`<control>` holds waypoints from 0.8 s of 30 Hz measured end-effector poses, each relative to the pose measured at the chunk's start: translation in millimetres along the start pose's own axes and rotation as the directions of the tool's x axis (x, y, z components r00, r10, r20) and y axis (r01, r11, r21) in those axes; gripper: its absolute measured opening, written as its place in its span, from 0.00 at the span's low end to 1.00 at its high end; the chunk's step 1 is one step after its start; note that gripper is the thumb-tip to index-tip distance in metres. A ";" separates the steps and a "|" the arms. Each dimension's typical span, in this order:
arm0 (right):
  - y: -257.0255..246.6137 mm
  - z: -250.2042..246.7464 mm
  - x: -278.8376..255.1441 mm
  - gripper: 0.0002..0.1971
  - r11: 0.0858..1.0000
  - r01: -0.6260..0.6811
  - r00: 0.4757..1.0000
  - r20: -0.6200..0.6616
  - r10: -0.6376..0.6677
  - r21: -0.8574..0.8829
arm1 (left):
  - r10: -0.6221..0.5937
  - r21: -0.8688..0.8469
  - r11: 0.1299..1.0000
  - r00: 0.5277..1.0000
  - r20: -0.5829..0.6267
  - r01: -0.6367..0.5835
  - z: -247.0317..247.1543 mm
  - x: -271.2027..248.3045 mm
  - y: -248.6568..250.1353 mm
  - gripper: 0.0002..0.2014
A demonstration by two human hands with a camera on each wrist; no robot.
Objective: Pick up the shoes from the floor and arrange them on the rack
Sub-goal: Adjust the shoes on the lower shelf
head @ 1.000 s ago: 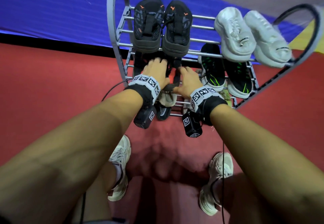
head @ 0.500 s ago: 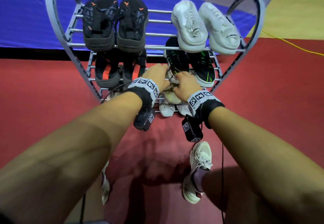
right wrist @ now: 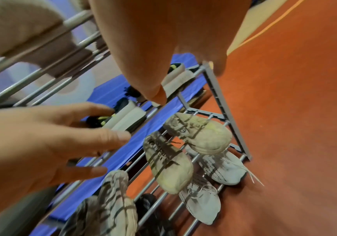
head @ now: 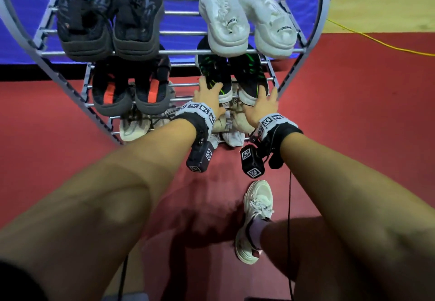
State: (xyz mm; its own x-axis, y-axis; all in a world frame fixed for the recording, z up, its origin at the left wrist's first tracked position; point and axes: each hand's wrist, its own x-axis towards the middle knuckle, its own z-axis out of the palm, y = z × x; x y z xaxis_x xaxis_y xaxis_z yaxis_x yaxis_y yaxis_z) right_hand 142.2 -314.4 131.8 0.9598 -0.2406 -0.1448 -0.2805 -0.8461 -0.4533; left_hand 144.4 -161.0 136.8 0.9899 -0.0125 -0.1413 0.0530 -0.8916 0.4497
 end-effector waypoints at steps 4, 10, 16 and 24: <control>11.8 -4.2 8.2 0.35 0.955 -0.049 0.995 0.095 0.022 0.292 | -0.033 -0.086 0.996 0.994 -0.108 0.024 3.9 1.7 5.6 0.19; 15.2 -12.2 16.9 0.24 0.901 -0.112 0.994 0.060 0.096 0.418 | -0.031 -0.174 0.985 0.984 -0.175 0.000 0.8 6.4 -0.6 0.09; 13.3 -4.6 16.5 0.18 0.875 -0.117 0.987 -0.043 0.156 0.469 | 0.062 -0.078 0.994 0.991 -0.119 -0.071 -4.4 13.9 -6.5 0.09; 12.5 5.2 21.9 0.13 0.877 -0.098 0.973 -0.139 0.183 0.469 | -0.038 -0.185 0.983 0.984 -0.172 0.005 9.0 9.0 7.0 0.06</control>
State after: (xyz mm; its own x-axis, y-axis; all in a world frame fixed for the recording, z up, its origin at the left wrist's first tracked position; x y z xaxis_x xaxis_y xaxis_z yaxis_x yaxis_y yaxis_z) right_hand 159.6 -327.8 118.3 0.8844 -0.4553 -0.1020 -0.3469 -0.4954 -0.7964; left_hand 152.6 -171.4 130.7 0.9950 0.0995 -0.0042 0.0818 -0.7925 0.6044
